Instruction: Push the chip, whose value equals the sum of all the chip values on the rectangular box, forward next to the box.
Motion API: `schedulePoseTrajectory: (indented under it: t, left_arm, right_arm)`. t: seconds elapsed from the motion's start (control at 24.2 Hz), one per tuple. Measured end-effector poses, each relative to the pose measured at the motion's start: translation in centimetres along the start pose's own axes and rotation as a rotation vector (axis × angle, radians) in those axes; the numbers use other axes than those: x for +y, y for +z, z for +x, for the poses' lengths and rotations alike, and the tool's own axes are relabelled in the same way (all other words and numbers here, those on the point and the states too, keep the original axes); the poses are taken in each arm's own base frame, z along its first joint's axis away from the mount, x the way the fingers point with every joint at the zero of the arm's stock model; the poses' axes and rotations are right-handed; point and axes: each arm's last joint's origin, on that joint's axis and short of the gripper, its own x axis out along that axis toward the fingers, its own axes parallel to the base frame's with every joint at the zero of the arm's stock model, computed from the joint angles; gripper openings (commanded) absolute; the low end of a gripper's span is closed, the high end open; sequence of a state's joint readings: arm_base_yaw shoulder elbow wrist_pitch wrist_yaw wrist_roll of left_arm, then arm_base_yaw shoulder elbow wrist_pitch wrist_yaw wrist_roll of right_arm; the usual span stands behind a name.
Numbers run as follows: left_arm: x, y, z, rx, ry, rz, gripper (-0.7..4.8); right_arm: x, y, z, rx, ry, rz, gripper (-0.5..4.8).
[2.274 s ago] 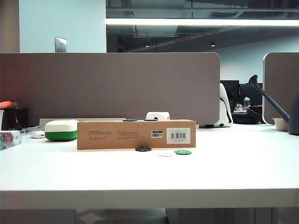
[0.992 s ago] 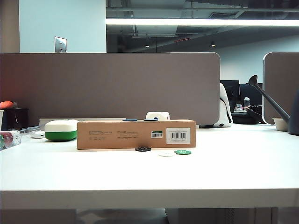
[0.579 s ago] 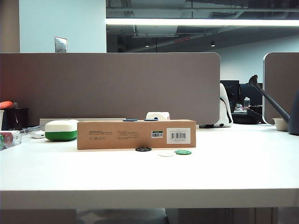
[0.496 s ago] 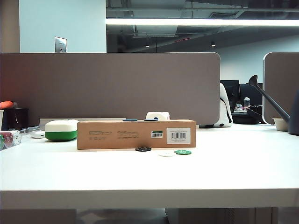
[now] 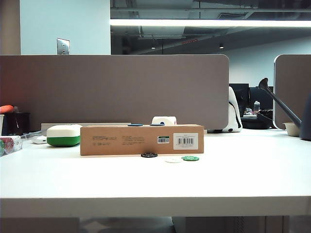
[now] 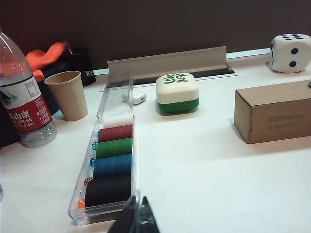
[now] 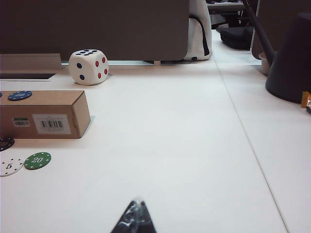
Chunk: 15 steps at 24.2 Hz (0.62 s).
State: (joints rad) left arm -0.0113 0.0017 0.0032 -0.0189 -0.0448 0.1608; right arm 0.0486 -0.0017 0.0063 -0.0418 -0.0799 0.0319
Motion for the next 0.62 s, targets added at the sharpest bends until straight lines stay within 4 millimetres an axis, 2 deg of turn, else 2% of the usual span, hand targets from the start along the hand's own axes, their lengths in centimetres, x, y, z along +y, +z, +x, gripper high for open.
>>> schedulePoseTrajectory:
  t: [0.62]
  left_arm:
    - [0.03,0.21,0.00,-0.022,0.003,-0.044,-0.05]
  right_arm:
    - [0.00,0.00,0.00,0.000,0.000,0.000,-0.01]
